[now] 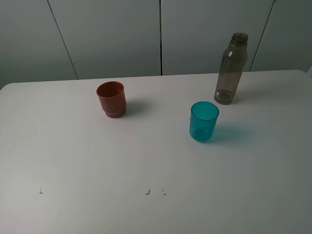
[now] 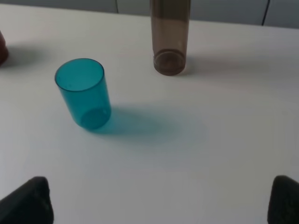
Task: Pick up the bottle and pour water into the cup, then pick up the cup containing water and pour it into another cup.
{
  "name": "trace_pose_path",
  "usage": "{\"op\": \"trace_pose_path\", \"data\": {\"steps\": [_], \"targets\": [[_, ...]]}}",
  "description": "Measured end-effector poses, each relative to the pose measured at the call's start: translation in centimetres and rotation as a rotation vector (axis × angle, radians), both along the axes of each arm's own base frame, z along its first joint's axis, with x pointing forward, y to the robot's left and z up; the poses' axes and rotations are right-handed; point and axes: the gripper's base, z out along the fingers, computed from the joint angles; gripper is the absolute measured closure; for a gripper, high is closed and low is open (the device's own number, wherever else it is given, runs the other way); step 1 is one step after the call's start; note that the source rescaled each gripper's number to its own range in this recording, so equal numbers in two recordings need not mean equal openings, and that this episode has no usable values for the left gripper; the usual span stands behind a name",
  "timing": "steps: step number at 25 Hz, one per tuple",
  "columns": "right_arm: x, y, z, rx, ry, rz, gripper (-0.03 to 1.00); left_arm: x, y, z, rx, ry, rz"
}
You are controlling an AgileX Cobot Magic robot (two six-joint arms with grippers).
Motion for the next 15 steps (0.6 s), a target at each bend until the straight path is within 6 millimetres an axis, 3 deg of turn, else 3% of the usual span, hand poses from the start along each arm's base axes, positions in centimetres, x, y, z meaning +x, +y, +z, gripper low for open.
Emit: {"op": "trace_pose_path", "data": {"steps": [15], "targets": [[-0.26, -0.02, 0.02, -0.007, -0.023, 0.015, -0.03, 0.0, 0.0, 0.0, 0.006, 0.0, -0.003]]}}
